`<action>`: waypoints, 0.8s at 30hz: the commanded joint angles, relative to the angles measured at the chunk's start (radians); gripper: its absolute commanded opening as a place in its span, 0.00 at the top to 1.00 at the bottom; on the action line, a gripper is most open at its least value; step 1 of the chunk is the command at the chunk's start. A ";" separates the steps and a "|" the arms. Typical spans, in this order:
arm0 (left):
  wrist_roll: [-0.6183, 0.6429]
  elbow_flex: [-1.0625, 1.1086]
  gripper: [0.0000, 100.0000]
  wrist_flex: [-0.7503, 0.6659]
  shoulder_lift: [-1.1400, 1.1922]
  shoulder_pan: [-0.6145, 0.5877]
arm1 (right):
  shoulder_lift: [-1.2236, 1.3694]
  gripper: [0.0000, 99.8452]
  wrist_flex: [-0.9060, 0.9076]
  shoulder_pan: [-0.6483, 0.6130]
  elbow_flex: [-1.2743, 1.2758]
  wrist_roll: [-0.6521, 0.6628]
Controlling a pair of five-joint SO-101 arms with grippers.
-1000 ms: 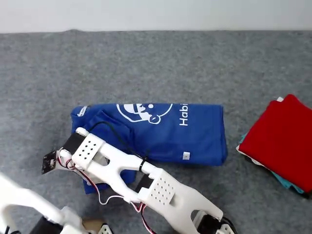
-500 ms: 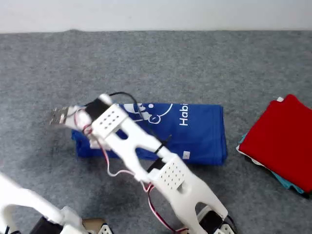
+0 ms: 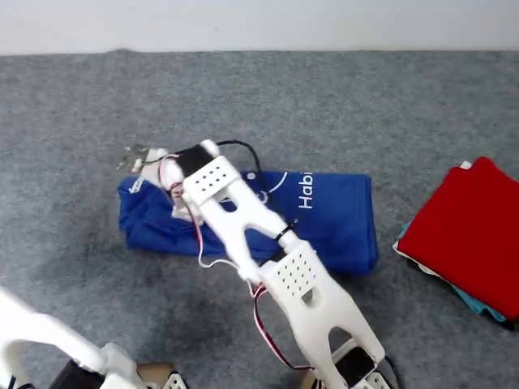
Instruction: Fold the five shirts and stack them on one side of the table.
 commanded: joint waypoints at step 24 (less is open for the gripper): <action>-0.008 -0.004 0.99 -0.051 -0.026 0.005 | 0.067 0.99 0.061 -0.117 -0.183 -0.014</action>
